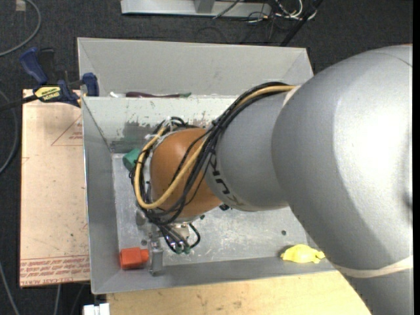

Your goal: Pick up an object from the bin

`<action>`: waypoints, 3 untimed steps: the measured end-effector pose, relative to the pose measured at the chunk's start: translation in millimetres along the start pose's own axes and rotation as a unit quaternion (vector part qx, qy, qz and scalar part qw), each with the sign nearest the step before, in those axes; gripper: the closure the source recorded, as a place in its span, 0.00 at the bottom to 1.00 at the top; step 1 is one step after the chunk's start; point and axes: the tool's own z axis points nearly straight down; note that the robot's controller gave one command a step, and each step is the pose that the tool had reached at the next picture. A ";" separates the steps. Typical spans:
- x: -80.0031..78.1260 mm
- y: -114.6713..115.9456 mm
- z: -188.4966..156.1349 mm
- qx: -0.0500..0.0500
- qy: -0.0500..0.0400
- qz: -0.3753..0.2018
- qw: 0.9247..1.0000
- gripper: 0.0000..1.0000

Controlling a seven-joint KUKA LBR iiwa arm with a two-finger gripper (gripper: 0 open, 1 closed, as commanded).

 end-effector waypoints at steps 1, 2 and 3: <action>-2.9 32.4 7.5 -0.002 -0.001 -0.168 0.986 1.00; -2.9 32.3 7.5 -0.002 -0.001 -0.168 0.986 1.00; -6.4 30.2 -128.4 -0.003 -0.003 -0.177 0.984 1.00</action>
Offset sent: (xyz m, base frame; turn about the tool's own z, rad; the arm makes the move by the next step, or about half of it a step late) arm 0.0000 0.0000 0.0000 0.0000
